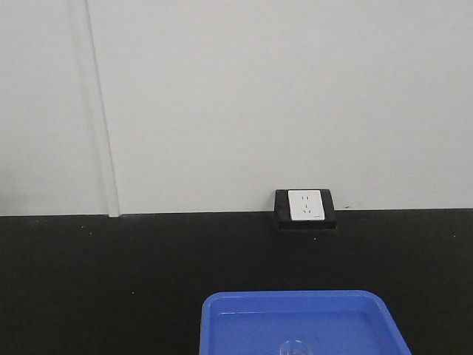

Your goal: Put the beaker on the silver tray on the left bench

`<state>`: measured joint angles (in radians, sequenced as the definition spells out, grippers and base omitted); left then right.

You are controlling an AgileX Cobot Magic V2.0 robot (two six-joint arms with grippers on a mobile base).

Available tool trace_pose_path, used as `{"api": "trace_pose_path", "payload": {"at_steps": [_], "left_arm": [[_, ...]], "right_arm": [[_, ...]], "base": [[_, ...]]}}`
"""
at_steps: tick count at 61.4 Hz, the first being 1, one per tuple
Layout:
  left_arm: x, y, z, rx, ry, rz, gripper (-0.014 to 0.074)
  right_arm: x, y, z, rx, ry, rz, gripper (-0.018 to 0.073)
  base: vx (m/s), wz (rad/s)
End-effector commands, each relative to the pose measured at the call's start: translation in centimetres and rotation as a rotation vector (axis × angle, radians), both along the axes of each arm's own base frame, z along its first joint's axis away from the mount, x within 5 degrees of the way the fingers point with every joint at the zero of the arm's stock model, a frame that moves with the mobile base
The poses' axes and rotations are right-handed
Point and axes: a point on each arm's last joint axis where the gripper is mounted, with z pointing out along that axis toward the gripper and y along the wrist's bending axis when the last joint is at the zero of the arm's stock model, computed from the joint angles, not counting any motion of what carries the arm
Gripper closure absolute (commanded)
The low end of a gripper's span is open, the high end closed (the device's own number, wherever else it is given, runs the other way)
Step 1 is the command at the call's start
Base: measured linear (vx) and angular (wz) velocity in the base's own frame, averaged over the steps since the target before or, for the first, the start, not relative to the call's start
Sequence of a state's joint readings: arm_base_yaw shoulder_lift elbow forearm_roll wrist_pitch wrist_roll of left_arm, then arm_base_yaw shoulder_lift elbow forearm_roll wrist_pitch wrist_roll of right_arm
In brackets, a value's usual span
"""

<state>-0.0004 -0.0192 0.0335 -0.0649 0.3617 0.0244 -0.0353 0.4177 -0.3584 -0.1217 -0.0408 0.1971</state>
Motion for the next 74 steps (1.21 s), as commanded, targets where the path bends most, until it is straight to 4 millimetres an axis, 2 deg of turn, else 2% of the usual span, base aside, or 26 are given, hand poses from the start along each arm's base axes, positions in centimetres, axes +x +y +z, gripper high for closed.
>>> {"api": "trace_pose_path", "payload": {"at_steps": [1,9,15,35,45,52,58,67,74], "left_arm": [[0.2,0.0,0.1,-0.005,-0.066,0.001,0.0595],[0.2,0.0,0.1,-0.005,-0.066,0.001,0.0595],[0.2,0.0,0.1,-0.005,-0.066,0.001,0.0595],[0.2,0.0,0.1,-0.005,-0.066,0.001,0.0595],[0.2,0.0,0.1,-0.005,-0.066,0.001,0.0595],[0.2,0.0,0.1,-0.005,-0.066,0.001,0.0595],[0.2,0.0,0.1,-0.005,-0.066,0.001,0.0595],[0.2,0.0,0.1,-0.005,-0.066,0.001,0.0595],[0.2,0.0,0.1,-0.005,-0.066,0.001,0.0595]], "right_arm": [[1.0,0.0,1.2,-0.018,-0.047,0.002,0.0555],[2.3,-0.1,0.5,-0.004,0.018,0.002,0.0517],[3.3,-0.1,-0.1,-0.002,0.064,0.003,0.0456],[6.7,-0.1,-1.4,0.008,0.082,0.023,0.0150],[9.0,0.2,-2.9,-0.068,0.121,0.065,0.0066],[10.9,2.0,-4.7,-0.251,0.131,0.238,0.0044],[11.8,4.6,-6.2,-0.339,0.109,0.435,0.0032],[12.5,8.0,-9.1,-0.324,0.188,0.609,0.0001],[13.0,9.3,-11.3,-0.308,0.267,0.644,-0.0028]], "base": [[0.00,0.00],[0.00,0.00],[0.00,0.00],[0.00,0.00],[0.00,0.00],[0.00,0.00],[0.00,0.00],[0.00,0.00],[0.00,0.00]]}}
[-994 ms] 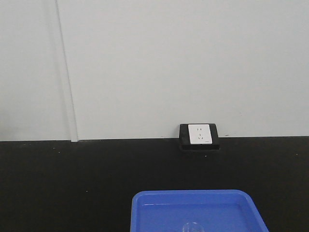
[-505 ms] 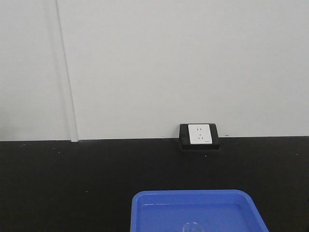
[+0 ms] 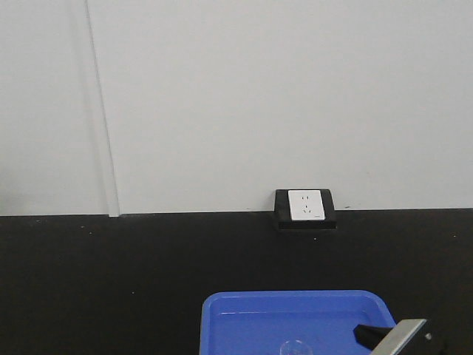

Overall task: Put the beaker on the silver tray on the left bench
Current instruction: 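Lower the right gripper around the glass beaker in the blue tray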

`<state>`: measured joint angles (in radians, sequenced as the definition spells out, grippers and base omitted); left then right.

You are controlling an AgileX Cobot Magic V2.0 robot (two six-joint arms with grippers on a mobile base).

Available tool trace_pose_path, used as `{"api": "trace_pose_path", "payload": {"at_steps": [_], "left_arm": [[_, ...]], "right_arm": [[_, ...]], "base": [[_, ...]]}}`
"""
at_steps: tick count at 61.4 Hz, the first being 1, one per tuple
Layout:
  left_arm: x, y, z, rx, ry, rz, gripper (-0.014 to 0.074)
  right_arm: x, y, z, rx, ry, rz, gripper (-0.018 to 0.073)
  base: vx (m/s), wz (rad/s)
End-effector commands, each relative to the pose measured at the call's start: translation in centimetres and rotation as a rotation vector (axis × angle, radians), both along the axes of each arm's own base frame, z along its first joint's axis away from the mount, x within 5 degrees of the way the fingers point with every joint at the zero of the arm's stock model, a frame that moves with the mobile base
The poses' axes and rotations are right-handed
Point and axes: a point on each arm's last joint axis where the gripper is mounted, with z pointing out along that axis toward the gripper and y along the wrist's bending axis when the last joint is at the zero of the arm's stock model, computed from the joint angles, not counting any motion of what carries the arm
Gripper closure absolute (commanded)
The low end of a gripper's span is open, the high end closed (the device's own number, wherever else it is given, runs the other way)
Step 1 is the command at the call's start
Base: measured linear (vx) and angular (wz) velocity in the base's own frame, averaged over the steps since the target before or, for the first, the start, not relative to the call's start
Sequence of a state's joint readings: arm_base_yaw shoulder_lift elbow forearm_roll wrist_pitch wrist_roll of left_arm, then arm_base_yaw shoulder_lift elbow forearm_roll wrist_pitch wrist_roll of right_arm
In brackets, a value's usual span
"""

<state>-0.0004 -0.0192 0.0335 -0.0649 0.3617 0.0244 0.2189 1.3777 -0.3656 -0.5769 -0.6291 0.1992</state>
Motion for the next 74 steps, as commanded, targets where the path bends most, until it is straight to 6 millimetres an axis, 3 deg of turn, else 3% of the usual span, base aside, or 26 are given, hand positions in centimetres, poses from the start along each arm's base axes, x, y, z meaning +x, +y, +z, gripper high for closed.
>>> {"api": "trace_pose_path", "payload": {"at_steps": [1,22,47,59,74], "left_arm": [[0.2,0.0,0.1,-0.005,-0.066,0.001,0.0595],[0.2,0.0,0.1,-0.005,-0.066,0.001,0.0595],[0.2,0.0,0.1,-0.005,-0.066,0.001,0.0595],[0.2,0.0,0.1,-0.005,-0.066,0.001,0.0595],[0.2,0.0,0.1,-0.005,-0.066,0.001,0.0595]], "right_arm": [[0.9,1.2,0.4,0.063,-0.057,0.025,-0.0033],[3.7,2.4,-3.3,0.062,0.026,0.042,-0.0044],[8.3,3.9,-5.3,0.111,0.058,0.038,-0.0034],[9.6,4.7,-6.2,0.118,0.064,0.048,-0.0034],[9.5,4.7,-7.5,0.102,0.106,0.042,-0.0014]], "base": [[0.00,0.00],[0.00,0.00],[0.00,0.00],[0.00,0.00],[0.00,0.00]]}}
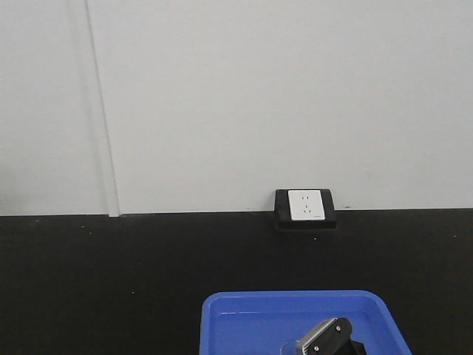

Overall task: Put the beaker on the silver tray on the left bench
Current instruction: 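Lower the right gripper around the glass beaker in the blue tray, then close the right gripper on the beaker and lift it up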

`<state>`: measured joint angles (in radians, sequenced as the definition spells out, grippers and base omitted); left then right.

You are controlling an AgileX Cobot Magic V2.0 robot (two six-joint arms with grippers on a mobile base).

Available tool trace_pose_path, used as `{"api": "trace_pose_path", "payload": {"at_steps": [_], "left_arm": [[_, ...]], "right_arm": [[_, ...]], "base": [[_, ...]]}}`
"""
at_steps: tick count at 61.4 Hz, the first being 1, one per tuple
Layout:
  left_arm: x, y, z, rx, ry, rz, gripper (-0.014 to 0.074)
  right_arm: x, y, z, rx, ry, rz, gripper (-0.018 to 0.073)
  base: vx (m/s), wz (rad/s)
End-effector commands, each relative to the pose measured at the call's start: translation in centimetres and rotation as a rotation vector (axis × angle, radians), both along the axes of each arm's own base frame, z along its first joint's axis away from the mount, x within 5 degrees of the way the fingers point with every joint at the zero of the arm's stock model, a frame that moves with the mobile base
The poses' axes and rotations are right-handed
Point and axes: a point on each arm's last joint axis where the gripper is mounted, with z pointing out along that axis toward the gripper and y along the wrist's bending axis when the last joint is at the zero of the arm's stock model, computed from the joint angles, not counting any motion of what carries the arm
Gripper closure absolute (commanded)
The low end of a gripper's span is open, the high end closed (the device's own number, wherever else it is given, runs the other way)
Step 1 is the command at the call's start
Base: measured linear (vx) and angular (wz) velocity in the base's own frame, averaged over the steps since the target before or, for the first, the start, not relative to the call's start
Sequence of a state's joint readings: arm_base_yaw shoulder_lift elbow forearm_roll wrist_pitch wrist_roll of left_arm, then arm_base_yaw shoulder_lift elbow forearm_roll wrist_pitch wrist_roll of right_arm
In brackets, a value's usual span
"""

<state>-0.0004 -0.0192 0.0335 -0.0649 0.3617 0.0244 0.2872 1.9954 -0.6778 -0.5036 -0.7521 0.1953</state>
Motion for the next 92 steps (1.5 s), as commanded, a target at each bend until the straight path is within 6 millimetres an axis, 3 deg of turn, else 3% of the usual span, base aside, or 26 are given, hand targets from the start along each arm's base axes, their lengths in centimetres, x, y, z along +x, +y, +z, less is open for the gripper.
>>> {"api": "trace_pose_path", "payload": {"at_steps": [1,11,21,29,45,54,62,69,75,83,92], "left_arm": [[0.2,0.0,0.1,-0.005,-0.066,0.001,0.0595],[0.2,0.0,0.1,-0.005,-0.066,0.001,0.0595],[0.2,0.0,0.1,-0.005,-0.066,0.001,0.0595],[0.2,0.0,0.1,-0.005,-0.066,0.001,0.0595],[0.2,0.0,0.1,-0.005,-0.066,0.001,0.0595],[0.2,0.0,0.1,-0.005,-0.066,0.001,0.0595],[0.2,0.0,0.1,-0.005,-0.066,0.001,0.0595],[0.2,0.0,0.1,-0.005,-0.066,0.001,0.0595],[0.2,0.0,0.1,-0.005,-0.066,0.001,0.0595],[0.2,0.0,0.1,-0.005,-0.066,0.001,0.0595],[0.2,0.0,0.1,-0.005,-0.066,0.001,0.0595]], "right_arm": [[0.8,0.4,2.3,0.070,-0.107,-0.002,-0.0008],[0.8,0.4,2.4,0.073,-0.111,-0.001,0.0125],[0.9,0.4,2.7,0.102,-0.101,-0.016,0.0381],[0.8,0.4,5.0,0.178,-0.121,-0.041,0.0578],[-0.4,-0.3,12.2,0.254,-0.213,-0.088,0.0575],[-1.2,-0.2,16.9,0.205,-0.244,-0.046,0.0575],[-2.1,1.2,21.6,0.190,-0.290,-0.010,0.0573],[-3.3,3.5,24.3,0.265,-0.272,0.012,0.0573],[-4.3,5.2,25.4,0.232,-0.285,0.044,0.0573],[-5.4,6.7,25.3,0.207,-0.266,0.068,0.0573],[-5.7,7.1,25.3,0.211,-0.263,0.088,0.0573]], "base": [[0.00,0.00],[0.00,0.00],[0.00,0.00],[0.00,0.00],[0.00,0.00],[0.00,0.00],[0.00,0.00],[0.00,0.00],[0.00,0.00],[0.00,0.00],[0.00,0.00]]}}
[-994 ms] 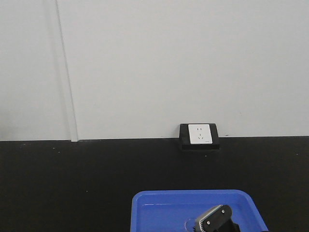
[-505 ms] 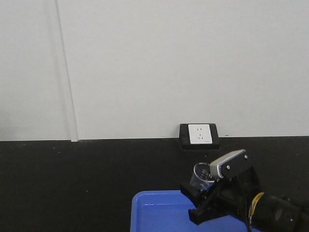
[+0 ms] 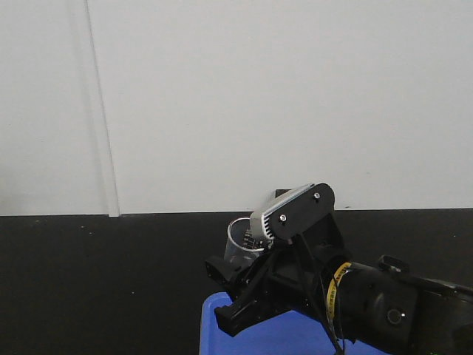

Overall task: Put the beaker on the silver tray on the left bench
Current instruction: 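Close the right gripper on the beaker and lift it up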

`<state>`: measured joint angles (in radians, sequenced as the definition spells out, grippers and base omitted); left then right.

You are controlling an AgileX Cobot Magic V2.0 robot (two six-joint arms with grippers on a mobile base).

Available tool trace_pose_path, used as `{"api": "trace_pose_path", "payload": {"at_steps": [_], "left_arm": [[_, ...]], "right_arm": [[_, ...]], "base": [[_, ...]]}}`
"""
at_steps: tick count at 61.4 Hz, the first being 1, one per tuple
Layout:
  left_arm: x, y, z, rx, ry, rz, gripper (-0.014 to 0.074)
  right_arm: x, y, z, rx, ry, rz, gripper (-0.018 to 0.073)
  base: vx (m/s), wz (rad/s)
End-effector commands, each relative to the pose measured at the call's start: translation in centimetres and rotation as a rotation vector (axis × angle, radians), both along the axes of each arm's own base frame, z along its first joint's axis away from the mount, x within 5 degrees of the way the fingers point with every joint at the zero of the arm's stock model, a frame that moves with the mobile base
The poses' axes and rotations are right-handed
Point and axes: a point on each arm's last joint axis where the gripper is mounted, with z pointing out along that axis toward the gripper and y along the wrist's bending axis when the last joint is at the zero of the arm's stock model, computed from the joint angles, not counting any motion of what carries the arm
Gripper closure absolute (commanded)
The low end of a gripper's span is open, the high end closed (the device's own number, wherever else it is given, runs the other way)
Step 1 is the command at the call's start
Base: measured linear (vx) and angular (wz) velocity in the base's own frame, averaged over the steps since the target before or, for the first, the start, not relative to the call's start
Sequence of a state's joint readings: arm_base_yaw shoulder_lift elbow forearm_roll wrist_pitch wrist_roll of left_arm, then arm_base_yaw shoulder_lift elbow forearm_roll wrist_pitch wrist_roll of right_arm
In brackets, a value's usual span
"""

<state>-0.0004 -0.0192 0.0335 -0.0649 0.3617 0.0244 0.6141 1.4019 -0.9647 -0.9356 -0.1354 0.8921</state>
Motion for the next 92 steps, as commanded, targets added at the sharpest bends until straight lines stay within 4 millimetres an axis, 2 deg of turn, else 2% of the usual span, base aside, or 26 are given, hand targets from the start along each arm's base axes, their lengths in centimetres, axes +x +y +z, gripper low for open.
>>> {"api": "trace_pose_path", "payload": {"at_steps": [1,92], "left_arm": [[0.19,0.01,0.09,-0.005,-0.066,0.001,0.0595],[0.19,0.01,0.09,-0.005,-0.066,0.001,0.0595]], "right_arm": [[-0.64,0.03,2.52,0.066,-0.067,0.031,0.0573],[-0.64,0.03,2.52,0.067,-0.067,0.031,0.0573]], "base": [[0.00,0.00],[-0.01,0.00]]}}
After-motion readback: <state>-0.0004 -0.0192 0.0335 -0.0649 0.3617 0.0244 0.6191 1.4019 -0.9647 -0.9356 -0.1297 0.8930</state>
